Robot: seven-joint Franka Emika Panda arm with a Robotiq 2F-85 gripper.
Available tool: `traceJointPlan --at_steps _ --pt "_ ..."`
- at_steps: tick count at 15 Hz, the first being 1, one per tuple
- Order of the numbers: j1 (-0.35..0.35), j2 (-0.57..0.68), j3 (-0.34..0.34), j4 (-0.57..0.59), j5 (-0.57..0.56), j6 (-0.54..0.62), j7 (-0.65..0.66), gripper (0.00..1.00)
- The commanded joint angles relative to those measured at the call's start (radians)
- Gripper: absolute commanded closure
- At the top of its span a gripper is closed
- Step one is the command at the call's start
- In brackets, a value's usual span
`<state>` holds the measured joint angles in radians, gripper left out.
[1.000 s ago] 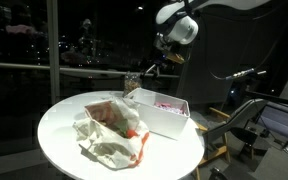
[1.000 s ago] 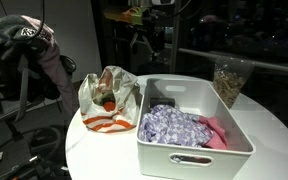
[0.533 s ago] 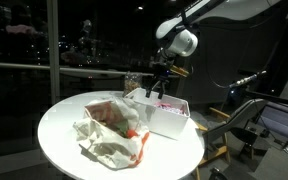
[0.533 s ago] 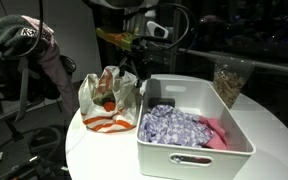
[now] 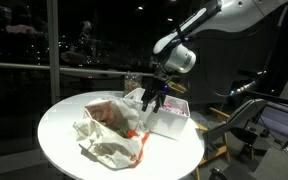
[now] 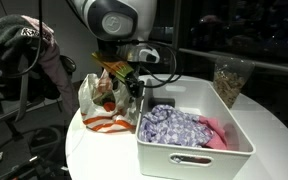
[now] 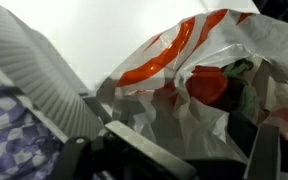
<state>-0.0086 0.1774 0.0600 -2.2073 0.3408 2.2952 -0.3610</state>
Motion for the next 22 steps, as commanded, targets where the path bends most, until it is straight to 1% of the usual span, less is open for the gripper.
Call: traceJointPlan --at_steps 1,3,6,10,11,13,17,22 --pt "-0.008 0.049 0.038 -0.016 0.083 0.143 -0.101 0.00" --pt "-0.023 0.079 0.064 -0.016 0.131 0.167 -0.151 0.00" --pt "-0.042 0.096 0.098 -0.030 0.193 0.160 -0.215 0.00" --pt "-0.064 0.063 0.115 -0.080 0.267 0.159 -0.267 0.00" --pt "-0.067 0.058 0.108 -0.085 0.269 0.133 -0.262 0.00" --pt "-0.071 0.055 0.099 -0.107 0.262 0.138 -0.280 0.00" --pt "-0.072 0.078 0.104 -0.114 0.247 0.124 -0.322 0.00" --pt "-0.059 0.085 0.117 -0.122 0.257 0.151 -0.354 0.00"
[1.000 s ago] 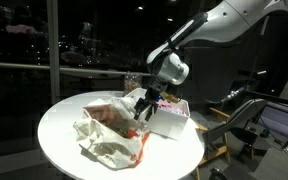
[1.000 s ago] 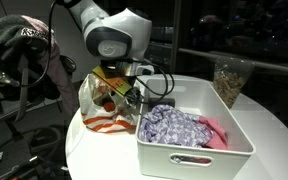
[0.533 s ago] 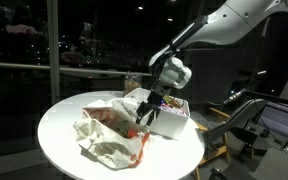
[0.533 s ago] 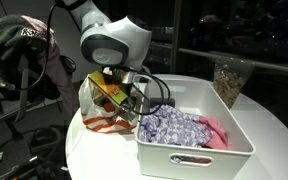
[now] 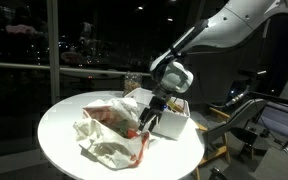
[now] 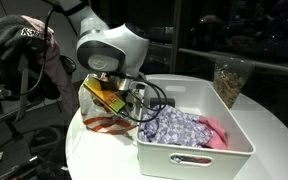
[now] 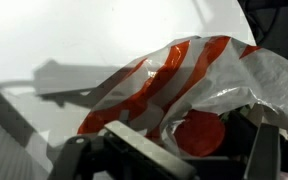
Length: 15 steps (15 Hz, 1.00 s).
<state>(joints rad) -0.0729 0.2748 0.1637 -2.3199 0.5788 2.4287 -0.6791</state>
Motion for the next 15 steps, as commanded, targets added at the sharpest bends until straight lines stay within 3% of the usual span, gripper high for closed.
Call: traceJointPlan --at_steps 1,14,15 --pt "0.009 -0.009 0.019 -0.005 0.027 0.038 -0.041 0.00" --pt "0.011 0.075 0.101 0.024 0.089 0.241 -0.115 0.00" --pt "0.005 0.077 0.111 0.024 0.098 0.252 -0.128 0.25"
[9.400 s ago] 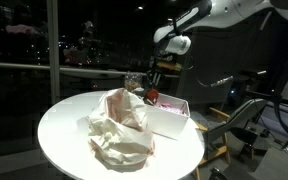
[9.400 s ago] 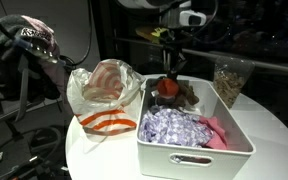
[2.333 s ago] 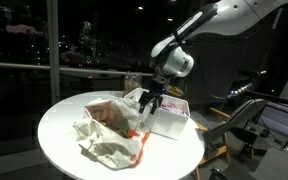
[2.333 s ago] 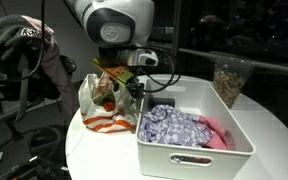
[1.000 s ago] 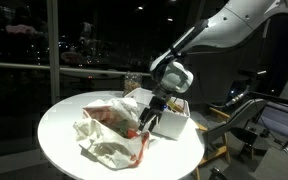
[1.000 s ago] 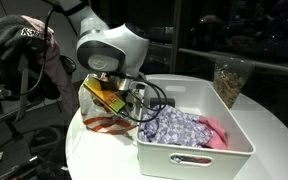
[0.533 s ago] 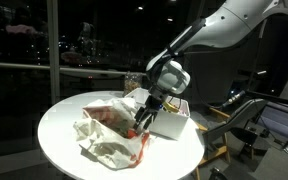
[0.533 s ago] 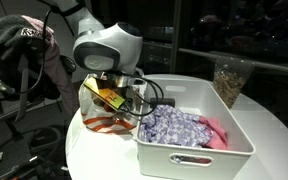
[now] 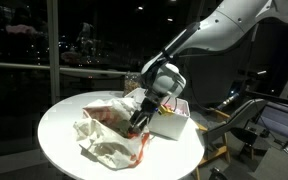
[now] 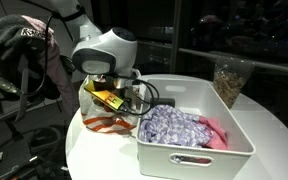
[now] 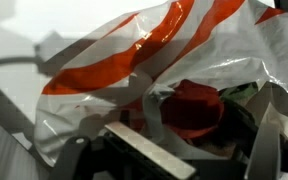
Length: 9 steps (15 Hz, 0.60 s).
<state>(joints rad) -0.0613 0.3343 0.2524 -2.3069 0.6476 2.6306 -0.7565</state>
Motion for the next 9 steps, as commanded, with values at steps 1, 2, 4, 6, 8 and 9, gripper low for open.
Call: traceJointPlan --at_steps 1,2,4,6,8,9 --pt "-0.009 0.019 0.028 0.009 0.028 0.067 -0.063 0.25" --pt "-0.012 0.021 0.033 0.009 0.027 0.077 -0.069 0.32" --pt "-0.017 0.022 0.042 0.009 0.031 0.090 -0.075 0.49" --pt "-0.016 0.015 0.048 0.005 0.028 0.104 -0.069 0.64" --pt "-0.012 0.006 0.049 -0.003 0.018 0.109 -0.059 0.80" --pt "-0.011 0.003 0.050 -0.006 0.015 0.114 -0.057 0.48"
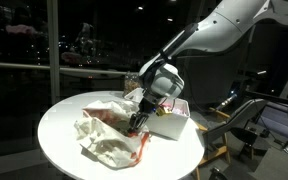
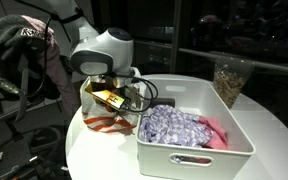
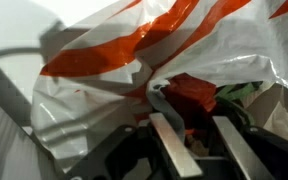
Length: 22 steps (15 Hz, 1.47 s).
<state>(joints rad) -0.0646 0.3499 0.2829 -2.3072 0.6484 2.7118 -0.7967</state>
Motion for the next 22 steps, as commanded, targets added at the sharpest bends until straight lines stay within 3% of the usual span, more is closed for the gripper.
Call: traceJointPlan --at_steps 1,3,7,9,11,13,19,22 --pt "-0.008 -0.018 0.020 -0.009 0.012 0.030 -0.010 0.41" --pt "-0.002 -0.031 0.015 -0.015 -0.001 0.020 0.007 0.35" --pt "-0.012 -0.040 0.026 -0.004 0.023 0.032 -0.020 0.05" --pt "-0.019 -0.032 0.032 0.010 0.038 0.047 -0.025 0.00" --pt "-0.025 -0.024 0.038 0.020 0.052 0.066 -0.034 0.28" --pt "-0.027 -0.020 0.036 0.022 0.056 0.079 -0.031 0.34" --pt "-0.018 -0.038 0.009 -0.015 0.029 0.095 0.031 0.82" --pt "0.019 -0.053 -0.045 -0.038 -0.044 0.089 0.164 0.90"
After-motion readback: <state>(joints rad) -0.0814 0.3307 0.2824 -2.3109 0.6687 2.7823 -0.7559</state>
